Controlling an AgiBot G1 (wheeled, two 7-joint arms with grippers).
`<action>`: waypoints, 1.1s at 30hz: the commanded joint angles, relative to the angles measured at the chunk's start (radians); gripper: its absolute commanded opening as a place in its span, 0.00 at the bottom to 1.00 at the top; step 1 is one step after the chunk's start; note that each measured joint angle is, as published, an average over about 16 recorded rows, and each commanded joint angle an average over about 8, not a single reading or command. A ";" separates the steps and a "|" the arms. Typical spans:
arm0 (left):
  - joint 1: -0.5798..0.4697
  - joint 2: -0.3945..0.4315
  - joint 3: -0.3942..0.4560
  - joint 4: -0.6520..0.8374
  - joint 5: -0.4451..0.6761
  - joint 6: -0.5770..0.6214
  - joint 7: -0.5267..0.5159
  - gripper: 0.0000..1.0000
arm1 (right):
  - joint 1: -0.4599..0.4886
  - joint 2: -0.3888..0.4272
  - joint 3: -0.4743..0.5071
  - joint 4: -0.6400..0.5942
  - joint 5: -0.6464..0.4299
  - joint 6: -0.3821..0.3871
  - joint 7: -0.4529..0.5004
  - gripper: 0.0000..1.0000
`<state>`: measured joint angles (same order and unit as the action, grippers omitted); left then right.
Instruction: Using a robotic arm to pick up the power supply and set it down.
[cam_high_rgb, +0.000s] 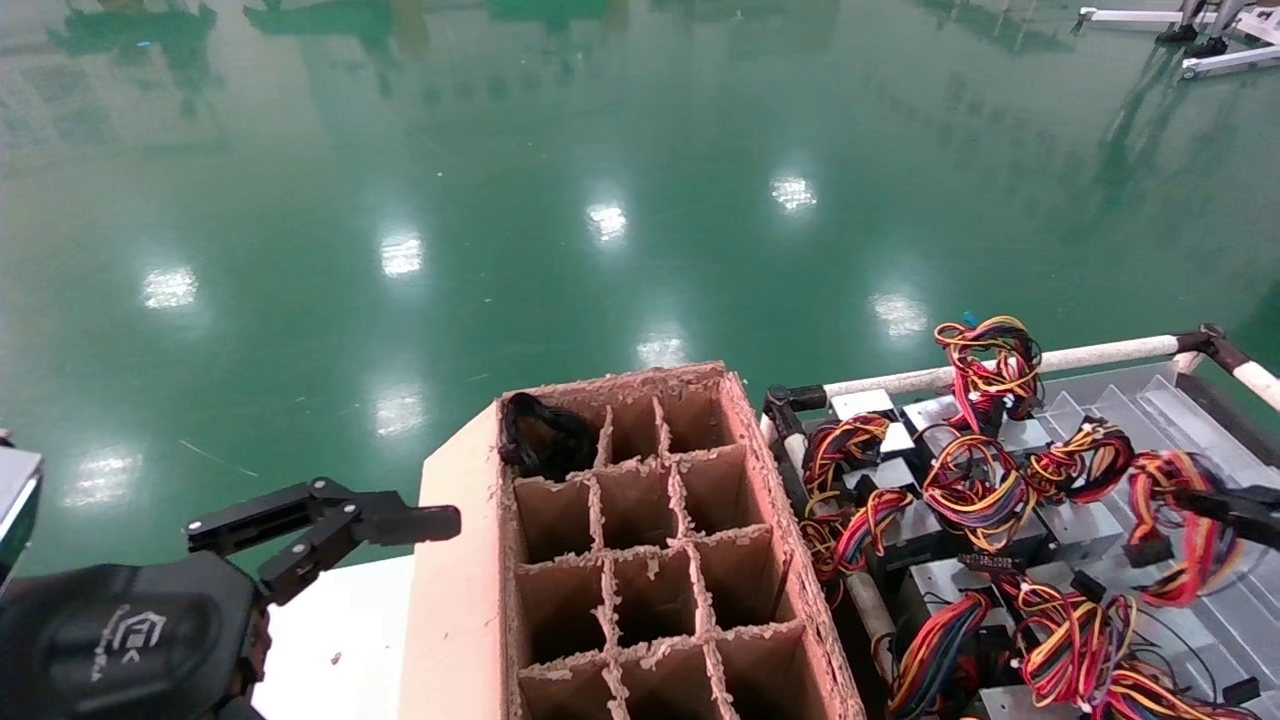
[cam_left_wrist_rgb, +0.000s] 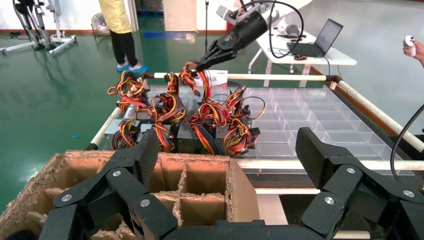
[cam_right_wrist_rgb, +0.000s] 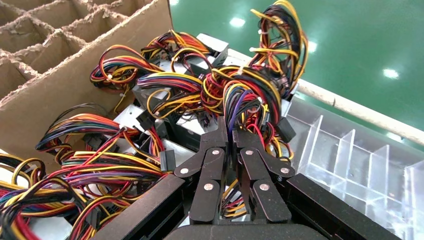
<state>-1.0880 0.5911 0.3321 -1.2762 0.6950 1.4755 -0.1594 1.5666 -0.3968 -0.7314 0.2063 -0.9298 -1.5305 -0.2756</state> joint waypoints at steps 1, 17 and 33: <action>0.000 0.000 0.000 0.000 0.000 0.000 0.000 1.00 | 0.014 -0.015 -0.007 -0.011 -0.013 0.003 -0.003 0.11; 0.000 0.000 0.000 0.000 0.000 0.000 0.000 1.00 | 0.045 -0.036 -0.022 -0.045 -0.040 0.003 -0.016 1.00; 0.000 0.000 0.000 0.000 0.000 0.000 0.000 1.00 | 0.020 -0.038 -0.003 0.000 -0.028 0.002 0.003 1.00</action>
<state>-1.0878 0.5910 0.3323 -1.2757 0.6946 1.4753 -0.1591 1.5793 -0.4377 -0.7276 0.2220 -0.9544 -1.5276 -0.2653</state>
